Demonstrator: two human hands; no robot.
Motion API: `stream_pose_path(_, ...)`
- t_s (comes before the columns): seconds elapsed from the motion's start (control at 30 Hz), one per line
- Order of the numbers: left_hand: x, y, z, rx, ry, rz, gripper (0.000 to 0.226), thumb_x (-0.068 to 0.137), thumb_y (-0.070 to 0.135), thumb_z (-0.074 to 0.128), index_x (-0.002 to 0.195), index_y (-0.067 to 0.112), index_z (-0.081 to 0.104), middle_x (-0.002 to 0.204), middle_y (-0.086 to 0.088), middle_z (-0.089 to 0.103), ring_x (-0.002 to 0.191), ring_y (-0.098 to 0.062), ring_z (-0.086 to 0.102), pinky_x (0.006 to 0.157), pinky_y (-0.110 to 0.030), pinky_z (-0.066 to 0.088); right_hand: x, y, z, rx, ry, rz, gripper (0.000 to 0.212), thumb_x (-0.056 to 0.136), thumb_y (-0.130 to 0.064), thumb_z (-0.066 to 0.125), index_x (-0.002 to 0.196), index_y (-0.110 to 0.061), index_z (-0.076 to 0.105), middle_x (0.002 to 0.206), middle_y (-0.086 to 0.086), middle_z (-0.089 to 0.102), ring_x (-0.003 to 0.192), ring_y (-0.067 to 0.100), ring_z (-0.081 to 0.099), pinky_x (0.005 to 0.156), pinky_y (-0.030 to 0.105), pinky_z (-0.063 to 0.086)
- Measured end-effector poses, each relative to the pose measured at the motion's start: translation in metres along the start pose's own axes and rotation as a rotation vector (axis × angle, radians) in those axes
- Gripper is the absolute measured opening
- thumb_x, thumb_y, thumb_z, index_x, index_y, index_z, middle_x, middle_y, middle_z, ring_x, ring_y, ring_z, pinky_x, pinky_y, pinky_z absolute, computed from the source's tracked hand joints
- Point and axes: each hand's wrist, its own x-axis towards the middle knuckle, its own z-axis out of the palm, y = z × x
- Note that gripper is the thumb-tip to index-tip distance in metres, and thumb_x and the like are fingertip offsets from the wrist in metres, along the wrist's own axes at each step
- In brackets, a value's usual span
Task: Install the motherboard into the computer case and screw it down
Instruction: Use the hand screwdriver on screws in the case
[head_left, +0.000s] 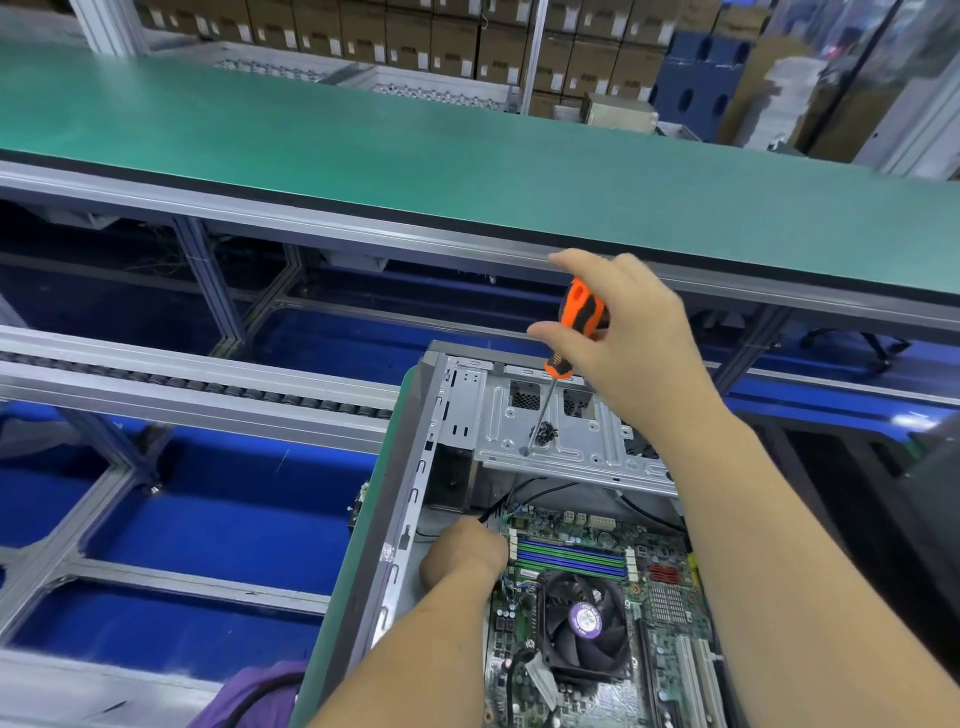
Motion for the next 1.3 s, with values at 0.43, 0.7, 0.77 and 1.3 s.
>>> stream_pose_path(0.43,-0.002,0.001,-0.001,0.003,0.005,0.007,0.027,0.09,0.027,0.046,0.108,0.019,0.065,0.096,-0.001,0.068,0.085,-0.021,0.065,0.067,-0.026,0.044,0.001,-0.004,-0.002,0.177,-0.106,0.03,0.053,0.102,-0.02,0.059,0.152,-0.024,0.044,0.126,-0.006,0.054,0.116,0.013,0.052,0.104,0.035,0.046)
stream_pose_path(0.7,-0.002,0.002,-0.002,0.005,0.002,0.014,0.027,0.09,0.027,0.045,0.11,0.022,0.064,0.093,0.001,0.065,0.083,-0.02,0.063,0.067,-0.026,0.043,0.002,-0.007,0.0,-0.068,0.073,-0.001,0.059,0.088,-0.039,0.078,0.141,-0.02,0.06,0.089,0.001,0.052,0.081,0.017,0.047,0.074,0.014,0.035)
stream_pose_path(0.77,-0.003,0.001,-0.002,0.019,-0.001,0.017,0.029,0.09,0.027,0.044,0.111,0.022,0.063,0.093,0.001,0.065,0.083,-0.02,0.063,0.067,-0.026,0.043,-0.002,-0.006,0.003,0.09,-0.003,0.017,0.062,0.097,-0.032,0.069,0.153,-0.023,0.044,0.11,0.001,0.059,0.095,0.014,0.053,0.087,0.014,0.04)
stream_pose_path(1.3,-0.01,0.01,-0.012,0.158,-0.036,0.106,0.022,0.093,0.017,0.045,0.109,0.015,0.06,0.084,0.0,0.058,0.084,-0.023,0.06,0.069,-0.029,0.045,0.006,-0.009,0.001,0.026,0.0,0.003,0.054,0.091,-0.028,0.077,0.142,-0.024,0.059,0.086,-0.005,0.052,0.086,0.02,0.053,0.084,0.031,0.047)
